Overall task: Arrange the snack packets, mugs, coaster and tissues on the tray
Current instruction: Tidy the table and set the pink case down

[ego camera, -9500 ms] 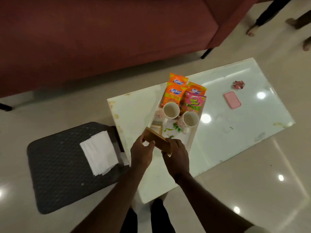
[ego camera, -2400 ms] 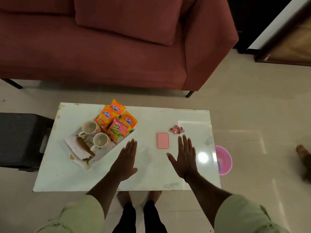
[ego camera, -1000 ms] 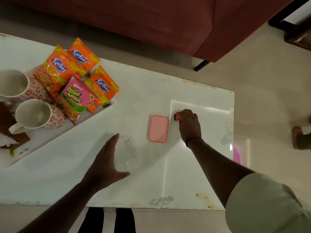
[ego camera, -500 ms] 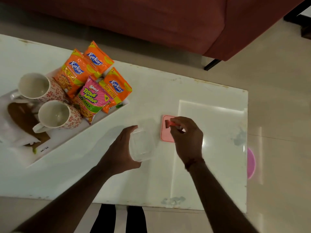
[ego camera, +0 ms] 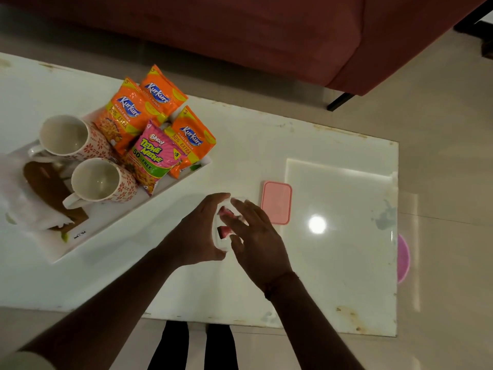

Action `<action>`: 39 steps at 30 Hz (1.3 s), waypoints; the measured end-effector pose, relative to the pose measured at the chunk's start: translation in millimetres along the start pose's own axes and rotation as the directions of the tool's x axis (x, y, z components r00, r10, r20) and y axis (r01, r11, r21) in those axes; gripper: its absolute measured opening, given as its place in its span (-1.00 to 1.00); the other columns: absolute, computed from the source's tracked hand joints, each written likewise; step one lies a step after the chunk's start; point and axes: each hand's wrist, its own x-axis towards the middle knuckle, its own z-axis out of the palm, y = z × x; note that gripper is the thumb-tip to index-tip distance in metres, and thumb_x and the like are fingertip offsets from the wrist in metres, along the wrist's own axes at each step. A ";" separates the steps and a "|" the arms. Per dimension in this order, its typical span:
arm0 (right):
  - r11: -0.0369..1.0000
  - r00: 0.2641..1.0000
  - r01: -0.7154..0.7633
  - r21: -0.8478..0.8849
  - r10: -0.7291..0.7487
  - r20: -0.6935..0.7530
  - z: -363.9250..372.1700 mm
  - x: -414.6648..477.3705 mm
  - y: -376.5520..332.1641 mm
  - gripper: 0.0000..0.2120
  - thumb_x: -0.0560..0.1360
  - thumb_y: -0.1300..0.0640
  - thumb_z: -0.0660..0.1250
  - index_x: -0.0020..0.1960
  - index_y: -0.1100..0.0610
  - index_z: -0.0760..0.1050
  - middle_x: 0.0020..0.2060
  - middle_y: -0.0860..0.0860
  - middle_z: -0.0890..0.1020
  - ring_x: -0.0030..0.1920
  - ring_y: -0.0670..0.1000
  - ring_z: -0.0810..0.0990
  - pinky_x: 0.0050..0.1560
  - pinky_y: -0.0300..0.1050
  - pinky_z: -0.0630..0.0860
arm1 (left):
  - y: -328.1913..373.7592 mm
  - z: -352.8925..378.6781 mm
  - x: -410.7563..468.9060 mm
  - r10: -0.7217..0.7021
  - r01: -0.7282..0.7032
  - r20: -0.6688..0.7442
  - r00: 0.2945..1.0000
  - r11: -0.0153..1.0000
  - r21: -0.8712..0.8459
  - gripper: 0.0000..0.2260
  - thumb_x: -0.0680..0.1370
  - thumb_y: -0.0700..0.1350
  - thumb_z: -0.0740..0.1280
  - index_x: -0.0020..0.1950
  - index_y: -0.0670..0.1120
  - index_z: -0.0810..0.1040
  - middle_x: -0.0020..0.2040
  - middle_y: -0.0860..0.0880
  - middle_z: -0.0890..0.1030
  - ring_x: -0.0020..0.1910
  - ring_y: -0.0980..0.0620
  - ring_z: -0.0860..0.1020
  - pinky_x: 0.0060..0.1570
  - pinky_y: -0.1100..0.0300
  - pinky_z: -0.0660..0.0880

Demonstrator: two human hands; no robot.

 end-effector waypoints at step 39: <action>0.501 0.587 -0.597 0.627 0.805 -0.085 11.1 35.4 73.1 -0.86 0.55 0.24 0.17 -0.14 0.16 0.46 -0.20 0.08 0.54 -0.20 0.09 0.45 -0.26 -0.16 0.36 | -15.7 -8.7 6.6 -0.036 0.029 0.099 0.994 0.997 0.069 0.30 0.11 0.16 0.65 0.54 0.23 -0.24 0.61 0.14 -0.13 0.58 0.07 -0.03 0.44 0.10 0.16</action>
